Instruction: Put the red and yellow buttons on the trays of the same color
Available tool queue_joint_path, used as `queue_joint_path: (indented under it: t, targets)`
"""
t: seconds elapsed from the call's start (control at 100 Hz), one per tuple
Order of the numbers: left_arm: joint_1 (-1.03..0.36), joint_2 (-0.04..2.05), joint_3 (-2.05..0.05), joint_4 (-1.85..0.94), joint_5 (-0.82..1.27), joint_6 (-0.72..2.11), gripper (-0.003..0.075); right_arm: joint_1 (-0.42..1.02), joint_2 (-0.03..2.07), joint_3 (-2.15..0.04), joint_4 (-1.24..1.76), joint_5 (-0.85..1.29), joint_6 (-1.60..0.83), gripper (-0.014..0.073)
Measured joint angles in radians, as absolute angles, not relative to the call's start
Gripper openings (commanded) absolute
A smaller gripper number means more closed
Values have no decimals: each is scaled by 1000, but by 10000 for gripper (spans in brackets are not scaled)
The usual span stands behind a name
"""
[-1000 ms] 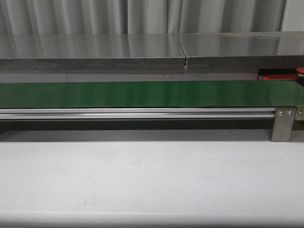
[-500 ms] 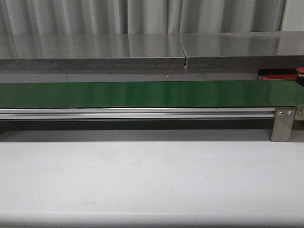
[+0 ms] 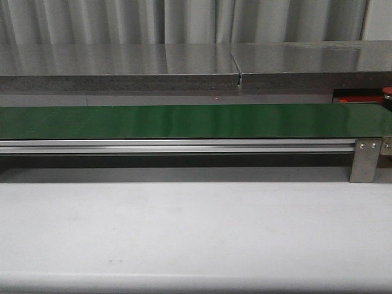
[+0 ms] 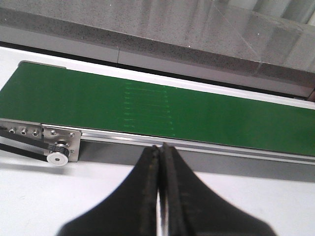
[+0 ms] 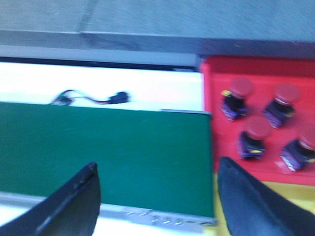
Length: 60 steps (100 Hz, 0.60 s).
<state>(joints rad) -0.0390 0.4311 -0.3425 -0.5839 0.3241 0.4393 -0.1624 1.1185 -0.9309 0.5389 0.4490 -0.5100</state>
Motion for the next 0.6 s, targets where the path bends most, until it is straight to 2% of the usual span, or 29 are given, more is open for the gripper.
queue_joint_path:
  t: [0.16,0.23,0.3,0.49,0.56,0.6]
  targets:
    - [-39,431,-343,-584,324,439,-19,-70,941,-818,541,477,-517,507]
    - [-39,431,-343,-584,324,439,-19,-51,861,-757,541,488,-517,466]
    - [-39,431,-343,-584,324,439,-19,-47,784,-695,541,500,-517,365]
    - [-39,431,-343,-584,324,439,-19,-45,588,-564,541,551,-517,20]
    - [-39,431,-343,-584,324,439,-19,-45,528,-538,539,575,-517,-67]
    - [-39,431,-343,-584,324,439,-19,-45,498,-529,539,582,-517,-64]
